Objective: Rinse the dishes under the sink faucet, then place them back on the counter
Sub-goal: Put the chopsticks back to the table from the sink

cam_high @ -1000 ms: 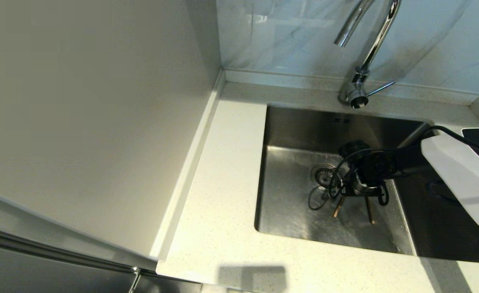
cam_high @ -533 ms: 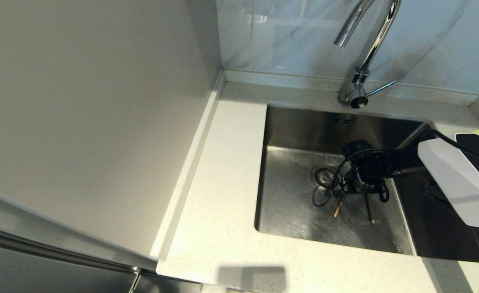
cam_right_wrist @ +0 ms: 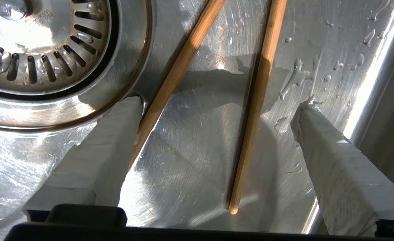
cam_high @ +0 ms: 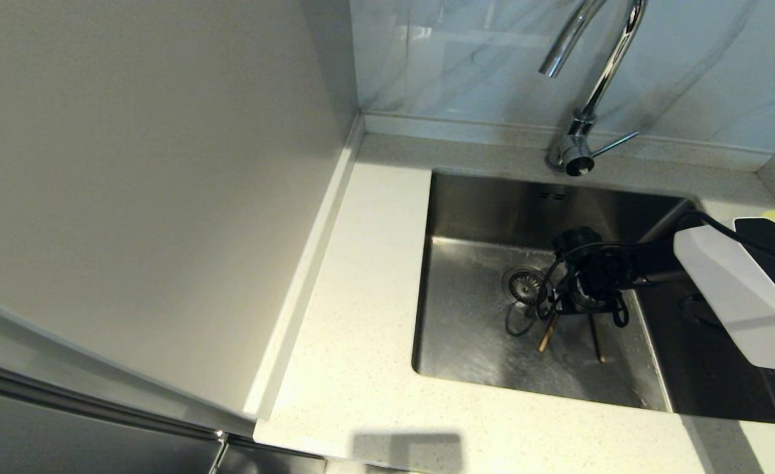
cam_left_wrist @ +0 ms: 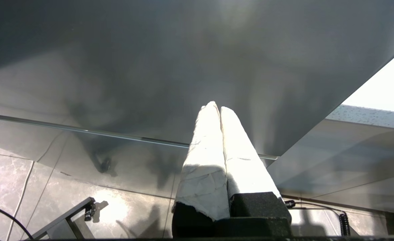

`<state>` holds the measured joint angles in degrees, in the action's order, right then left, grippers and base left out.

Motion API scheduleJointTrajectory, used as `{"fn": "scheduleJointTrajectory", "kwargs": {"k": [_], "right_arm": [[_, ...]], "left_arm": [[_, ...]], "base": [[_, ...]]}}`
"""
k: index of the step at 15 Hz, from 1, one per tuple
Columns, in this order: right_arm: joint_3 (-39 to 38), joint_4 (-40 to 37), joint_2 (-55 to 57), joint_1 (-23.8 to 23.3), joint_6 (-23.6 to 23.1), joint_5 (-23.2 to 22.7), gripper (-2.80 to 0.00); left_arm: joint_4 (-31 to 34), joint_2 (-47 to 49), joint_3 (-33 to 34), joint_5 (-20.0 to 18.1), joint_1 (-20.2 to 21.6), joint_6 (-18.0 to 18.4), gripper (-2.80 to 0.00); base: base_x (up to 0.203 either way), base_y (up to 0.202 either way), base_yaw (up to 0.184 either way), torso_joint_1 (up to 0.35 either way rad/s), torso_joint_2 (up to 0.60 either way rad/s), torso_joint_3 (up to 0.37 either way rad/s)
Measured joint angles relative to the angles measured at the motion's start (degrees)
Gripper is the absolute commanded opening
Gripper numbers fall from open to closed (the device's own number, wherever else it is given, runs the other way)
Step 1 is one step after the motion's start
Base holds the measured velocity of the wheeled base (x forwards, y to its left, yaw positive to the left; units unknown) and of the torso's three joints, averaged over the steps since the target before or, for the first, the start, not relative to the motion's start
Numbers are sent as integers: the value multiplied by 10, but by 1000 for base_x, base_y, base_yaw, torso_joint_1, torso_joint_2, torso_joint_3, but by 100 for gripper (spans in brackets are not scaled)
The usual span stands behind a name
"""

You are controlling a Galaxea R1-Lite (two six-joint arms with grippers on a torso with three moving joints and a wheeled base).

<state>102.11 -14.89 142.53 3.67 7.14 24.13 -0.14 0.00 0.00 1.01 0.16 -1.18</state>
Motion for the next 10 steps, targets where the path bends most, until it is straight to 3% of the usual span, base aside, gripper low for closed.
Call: {"fn": "scheduleJointTrajectory", "kwargs": {"k": [4,5,8,10], "right_arm": [[-8,-1,-3,-11,-7,-29,0],[-11,-1,-4,-14,-12,-30,-280],[-21,-5,-10,-22,-37,-36,-280],[-33,-5,-17,-30,-71,-63,-280]], "left_arm": [[0,0,0,0,0,0,-280],[0,0,0,0,0,0,-280],[0,0,0,0,0,0,-280],[0,0,0,0,0,0,-280]], "base": [[0,0,0,0,0,0],[0,0,0,0,0,0],[0,0,0,0,0,0],[0,0,0,0,0,0]]}}
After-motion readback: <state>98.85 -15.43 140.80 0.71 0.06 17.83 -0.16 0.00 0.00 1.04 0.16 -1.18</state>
